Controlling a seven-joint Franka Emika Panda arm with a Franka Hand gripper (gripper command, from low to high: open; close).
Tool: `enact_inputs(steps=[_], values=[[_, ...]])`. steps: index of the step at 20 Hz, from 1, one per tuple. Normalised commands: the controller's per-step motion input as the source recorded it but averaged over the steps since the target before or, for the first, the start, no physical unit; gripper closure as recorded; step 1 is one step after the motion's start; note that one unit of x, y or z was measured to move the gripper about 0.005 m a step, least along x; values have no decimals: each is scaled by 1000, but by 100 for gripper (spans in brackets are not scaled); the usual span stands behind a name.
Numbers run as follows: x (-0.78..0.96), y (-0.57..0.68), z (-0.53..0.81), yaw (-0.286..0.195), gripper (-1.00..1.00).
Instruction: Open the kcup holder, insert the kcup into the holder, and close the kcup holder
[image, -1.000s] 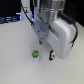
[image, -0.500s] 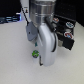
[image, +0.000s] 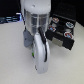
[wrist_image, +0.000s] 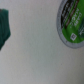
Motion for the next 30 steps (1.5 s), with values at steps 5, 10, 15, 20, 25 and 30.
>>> enact_inputs(steps=[5,10,15,20,25,30], values=[[-36,136,63,-31,-100],[-39,273,73,21,-100],[-447,262,21,4,-100],[-515,-1,-25,-32,-100],[-206,27,-73,-36,-100],[132,-112,-195,-137,-100]])
